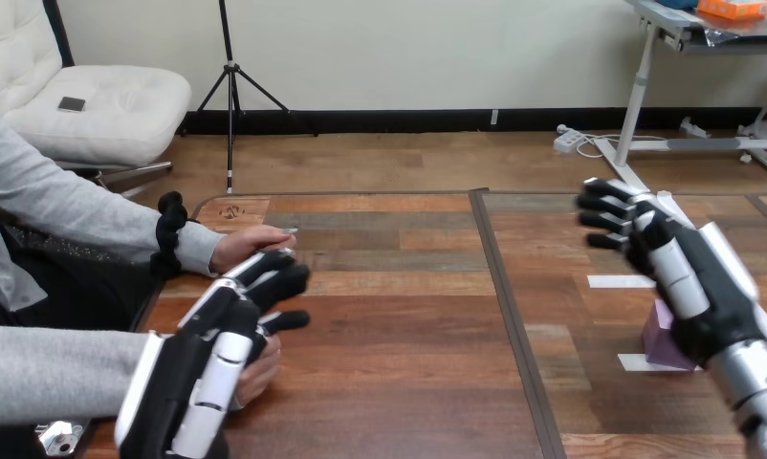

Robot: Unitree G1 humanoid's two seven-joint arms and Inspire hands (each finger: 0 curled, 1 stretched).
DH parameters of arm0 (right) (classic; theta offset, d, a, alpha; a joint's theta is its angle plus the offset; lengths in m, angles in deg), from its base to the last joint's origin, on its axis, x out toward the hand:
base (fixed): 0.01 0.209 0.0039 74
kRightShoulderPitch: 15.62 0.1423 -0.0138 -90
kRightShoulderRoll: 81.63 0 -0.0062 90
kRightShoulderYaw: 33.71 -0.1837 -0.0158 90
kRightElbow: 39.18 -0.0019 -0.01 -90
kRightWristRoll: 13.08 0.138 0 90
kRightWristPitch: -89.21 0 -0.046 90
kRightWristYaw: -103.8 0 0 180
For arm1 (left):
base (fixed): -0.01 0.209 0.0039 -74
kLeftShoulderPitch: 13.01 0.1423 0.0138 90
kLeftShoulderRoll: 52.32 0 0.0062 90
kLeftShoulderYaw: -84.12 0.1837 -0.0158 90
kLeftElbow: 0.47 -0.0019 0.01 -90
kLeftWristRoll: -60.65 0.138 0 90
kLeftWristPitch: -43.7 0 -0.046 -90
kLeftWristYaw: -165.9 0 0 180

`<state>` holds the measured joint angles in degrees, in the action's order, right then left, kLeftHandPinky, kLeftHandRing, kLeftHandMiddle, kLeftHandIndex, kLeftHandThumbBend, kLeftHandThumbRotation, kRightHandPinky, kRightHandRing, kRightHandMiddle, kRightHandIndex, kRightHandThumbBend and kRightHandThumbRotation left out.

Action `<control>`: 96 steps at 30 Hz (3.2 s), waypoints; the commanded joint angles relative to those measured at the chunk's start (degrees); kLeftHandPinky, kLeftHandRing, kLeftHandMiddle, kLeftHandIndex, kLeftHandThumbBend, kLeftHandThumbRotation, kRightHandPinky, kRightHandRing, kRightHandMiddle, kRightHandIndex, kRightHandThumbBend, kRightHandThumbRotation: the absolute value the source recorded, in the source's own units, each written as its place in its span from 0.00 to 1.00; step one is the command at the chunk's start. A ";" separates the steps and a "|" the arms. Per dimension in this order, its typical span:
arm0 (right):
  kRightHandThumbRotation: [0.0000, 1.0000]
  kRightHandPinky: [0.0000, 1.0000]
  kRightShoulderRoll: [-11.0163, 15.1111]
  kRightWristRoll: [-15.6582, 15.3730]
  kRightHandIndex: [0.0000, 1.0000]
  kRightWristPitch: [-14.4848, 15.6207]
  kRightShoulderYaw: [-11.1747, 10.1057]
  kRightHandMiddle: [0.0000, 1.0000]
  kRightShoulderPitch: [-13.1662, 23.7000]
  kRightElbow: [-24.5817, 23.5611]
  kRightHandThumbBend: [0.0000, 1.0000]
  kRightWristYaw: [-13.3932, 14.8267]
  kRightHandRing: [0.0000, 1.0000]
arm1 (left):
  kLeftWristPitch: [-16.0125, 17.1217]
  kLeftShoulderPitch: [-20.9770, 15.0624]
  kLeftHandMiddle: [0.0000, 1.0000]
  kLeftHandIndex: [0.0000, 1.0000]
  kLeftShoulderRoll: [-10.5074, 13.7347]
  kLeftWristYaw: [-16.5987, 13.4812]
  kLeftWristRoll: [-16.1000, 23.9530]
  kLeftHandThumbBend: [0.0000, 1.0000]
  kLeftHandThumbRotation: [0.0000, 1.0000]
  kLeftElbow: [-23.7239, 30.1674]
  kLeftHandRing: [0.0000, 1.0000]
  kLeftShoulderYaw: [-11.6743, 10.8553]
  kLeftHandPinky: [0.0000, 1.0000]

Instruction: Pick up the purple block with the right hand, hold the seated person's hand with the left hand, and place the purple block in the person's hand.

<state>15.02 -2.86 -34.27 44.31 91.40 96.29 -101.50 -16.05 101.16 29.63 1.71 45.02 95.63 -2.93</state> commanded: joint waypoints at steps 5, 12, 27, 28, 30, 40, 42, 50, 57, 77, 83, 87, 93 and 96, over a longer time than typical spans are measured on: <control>0.86 0.85 3.98 -3.53 0.84 -3.47 -0.48 0.84 8.26 7.56 0.85 3.16 0.86 | 1.62 -3.21 0.78 0.78 -1.15 1.69 -1.43 0.64 0.81 -0.74 0.82 -1.10 0.75; 0.87 0.85 6.16 -7.77 0.84 -4.08 0.53 0.85 9.80 10.73 0.79 7.23 0.86 | 0.95 -2.85 0.78 0.78 -1.50 1.58 -1.08 0.66 0.80 -0.02 0.82 -1.39 0.76; 0.79 0.82 9.42 -13.46 0.84 -2.64 1.55 0.86 12.98 17.72 0.86 12.39 0.87 | 0.68 -2.60 0.78 0.78 -1.43 1.37 -0.19 0.63 0.79 0.63 0.81 -1.69 0.75; 0.77 0.82 9.44 -13.43 0.85 -2.44 1.48 0.86 13.11 18.02 0.86 12.34 0.87 | 0.74 -2.62 0.78 0.78 -1.40 1.38 -0.12 0.62 0.79 0.62 0.81 -1.71 0.75; 0.73 0.82 9.64 -13.80 0.85 -2.04 1.56 0.87 13.41 19.20 0.88 12.74 0.88 | 1.84 -2.97 0.78 0.78 -1.63 1.38 0.26 0.61 0.80 -0.01 0.80 -1.85 0.74; 0.60 0.83 10.43 -15.35 0.87 -0.26 2.87 0.88 13.77 21.83 0.93 13.09 0.89 | 2.97 -3.66 0.77 0.78 -1.87 2.12 -0.19 0.59 0.81 -1.31 0.79 -1.90 0.71; 0.58 0.83 10.68 -16.13 0.87 0.38 3.42 0.88 13.72 22.34 0.94 13.35 0.89 | 3.25 -3.81 0.77 0.78 -1.82 2.26 -0.12 0.60 0.81 -1.64 0.79 -1.94 0.71; 0.51 0.81 10.75 -17.85 0.88 2.51 4.54 0.87 13.37 23.90 0.98 14.69 0.87 | 2.25 -3.44 0.77 0.78 -1.59 2.12 -0.12 0.61 0.82 -0.58 0.79 -1.85 0.70; 0.49 0.82 11.08 -20.00 0.91 5.72 6.49 0.90 13.28 24.72 1.00 15.90 0.89 | 2.62 -3.51 0.77 0.78 -1.60 2.35 -0.29 0.60 0.82 -0.89 0.79 -2.02 0.70; 0.39 0.87 11.41 -24.04 0.94 10.92 10.24 0.98 13.34 25.74 1.00 16.29 0.97 | 1.42 -2.39 0.77 0.78 -1.01 1.34 1.13 0.61 0.85 1.32 0.78 -2.27 0.68; 0.33 0.88 11.48 -24.31 0.95 11.51 10.92 1.00 13.37 25.76 1.00 15.51 0.99 | 1.55 -2.59 0.77 0.78 -0.77 1.75 0.53 0.59 0.87 1.05 0.78 -2.13 0.66; 0.31 0.89 11.65 -25.00 0.96 12.26 11.72 1.00 13.59 25.90 1.00 15.29 1.00 | 1.84 -2.82 0.77 0.78 -0.95 1.78 0.42 0.60 0.87 0.72 0.78 -2.15 0.66; 0.29 0.89 11.80 -26.22 0.95 12.62 13.03 0.99 13.55 25.67 1.00 16.47 0.98 | 1.79 -2.73 0.77 0.78 -0.87 1.57 0.89 0.60 0.87 0.99 0.78 -2.17 0.65; 0.26 0.90 11.63 -25.53 0.95 13.64 12.71 0.99 13.75 25.85 1.00 15.49 0.99 | 1.09 -2.42 0.77 0.78 -0.78 1.14 1.28 0.60 0.87 1.77 0.78 -2.17 0.65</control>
<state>26.13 -27.89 -23.10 55.99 103.38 121.34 -85.61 -15.12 100.63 29.58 3.23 45.79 94.63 -4.71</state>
